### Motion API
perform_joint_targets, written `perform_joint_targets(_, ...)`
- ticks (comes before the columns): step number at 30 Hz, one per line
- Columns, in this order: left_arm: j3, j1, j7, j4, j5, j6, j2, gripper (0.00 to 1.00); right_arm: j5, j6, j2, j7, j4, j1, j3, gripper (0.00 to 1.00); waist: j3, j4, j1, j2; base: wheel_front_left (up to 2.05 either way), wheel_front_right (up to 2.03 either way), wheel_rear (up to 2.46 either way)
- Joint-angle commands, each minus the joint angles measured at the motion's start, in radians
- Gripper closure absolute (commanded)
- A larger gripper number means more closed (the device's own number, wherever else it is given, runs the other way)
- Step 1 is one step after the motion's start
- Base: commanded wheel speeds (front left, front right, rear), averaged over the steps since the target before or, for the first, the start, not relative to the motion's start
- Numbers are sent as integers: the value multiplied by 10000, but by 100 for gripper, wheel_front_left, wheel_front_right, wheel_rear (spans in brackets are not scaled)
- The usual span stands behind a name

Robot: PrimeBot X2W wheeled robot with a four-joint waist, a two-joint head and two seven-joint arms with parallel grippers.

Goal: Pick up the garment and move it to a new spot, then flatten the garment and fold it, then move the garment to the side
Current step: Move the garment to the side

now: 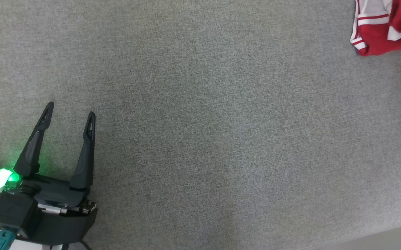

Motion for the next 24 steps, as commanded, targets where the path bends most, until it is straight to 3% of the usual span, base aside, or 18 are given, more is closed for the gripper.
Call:
perform_joint_targets(1, -20, 90, 52, 151, -60, 19, 23, 0, -94, -27, 20, -16, 84, -121, -13, 10, 47, 11, 1, 0, 0, 0, 0)
perform_joint_targets(2, -22, 99, 48, 164, -65, 43, 27, 0, -172, -27, 30, 47, 173, -154, 8, 10, 62, 18, 1, 0, 0, 0, 0)
perform_joint_targets(3, -33, 107, 45, 173, -71, 59, 23, 0, -206, -27, 62, 3, 215, -199, 12, 0, 67, 30, 1, 0, 0, 0, 0)
perform_joint_targets(14, 114, 359, -106, 611, -276, 332, -272, 0, -86, -27, 723, -1635, 100, -139, -740, 0, -992, 253, 1, 0, 0, 0, 0)
perform_joint_targets(24, 500, 1044, -165, 1107, -549, 591, -698, 0, 547, -27, 2295, -3331, -493, 1148, -1626, 0, -2635, 684, 1, 0, 0, 0, 0)
